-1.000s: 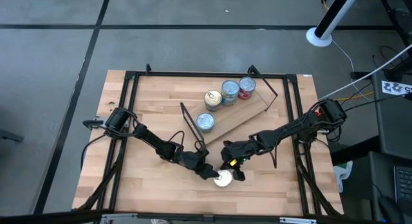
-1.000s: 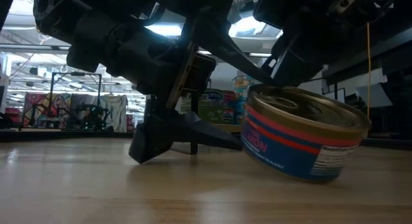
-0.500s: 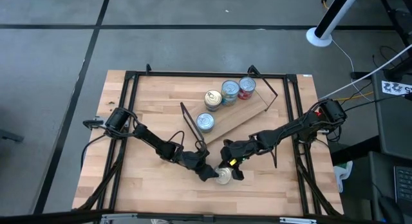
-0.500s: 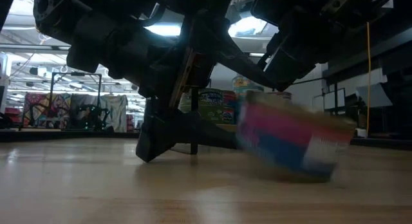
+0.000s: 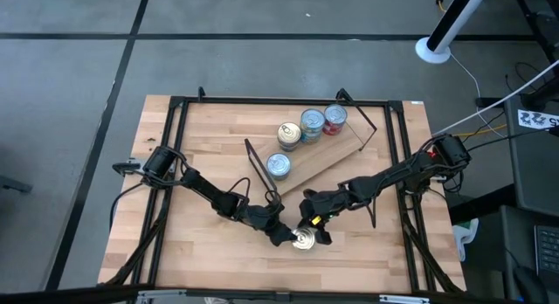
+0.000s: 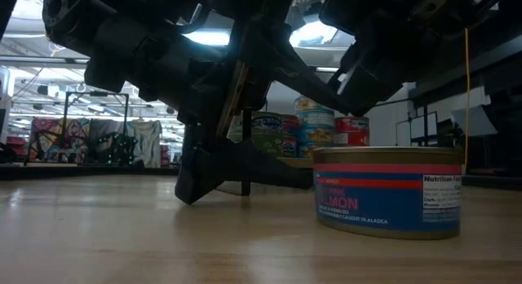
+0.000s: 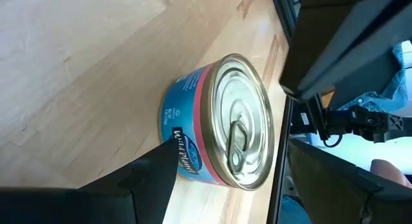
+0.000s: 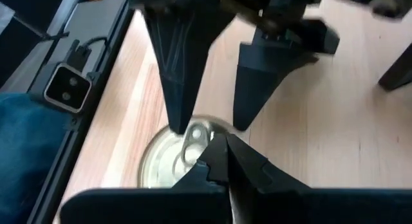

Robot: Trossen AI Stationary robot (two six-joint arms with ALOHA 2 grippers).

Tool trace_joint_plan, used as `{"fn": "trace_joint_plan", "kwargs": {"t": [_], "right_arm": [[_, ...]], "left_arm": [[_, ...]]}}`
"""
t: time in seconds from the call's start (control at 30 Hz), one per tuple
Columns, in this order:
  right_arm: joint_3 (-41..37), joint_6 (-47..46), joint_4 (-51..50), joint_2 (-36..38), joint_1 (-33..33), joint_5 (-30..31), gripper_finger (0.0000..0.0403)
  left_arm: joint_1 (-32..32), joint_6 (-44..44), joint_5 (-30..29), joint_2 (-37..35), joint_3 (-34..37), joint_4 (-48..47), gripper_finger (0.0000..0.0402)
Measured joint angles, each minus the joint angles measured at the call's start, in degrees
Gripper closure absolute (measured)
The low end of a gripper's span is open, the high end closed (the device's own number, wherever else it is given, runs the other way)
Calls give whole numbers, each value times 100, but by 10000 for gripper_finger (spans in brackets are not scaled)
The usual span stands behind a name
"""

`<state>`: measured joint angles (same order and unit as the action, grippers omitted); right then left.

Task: Stack canned seafood by type on shelf
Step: Stack the blue tuna can on top of the blue tuna can on the shelf

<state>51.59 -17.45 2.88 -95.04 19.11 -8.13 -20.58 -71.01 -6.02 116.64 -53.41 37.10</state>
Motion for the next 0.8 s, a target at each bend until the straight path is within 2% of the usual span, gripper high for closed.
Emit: {"fn": "trace_joint_plan", "kwargs": {"t": [0.3,0.6,0.7,0.8], "right_arm": [[2,-2,-747,207,3,-287,402],[2,-222,-783,179,0,-291,401],[2,-226,-744,180,0,-273,378],[2,-232,-748,179,0,24,334]], "left_arm": [[0,-78,0,0,0,-59,121],[0,-65,0,-2,-2,-79,122],[0,-65,0,-2,-2,-81,122],[0,-63,0,-2,-2,-81,122]]}}
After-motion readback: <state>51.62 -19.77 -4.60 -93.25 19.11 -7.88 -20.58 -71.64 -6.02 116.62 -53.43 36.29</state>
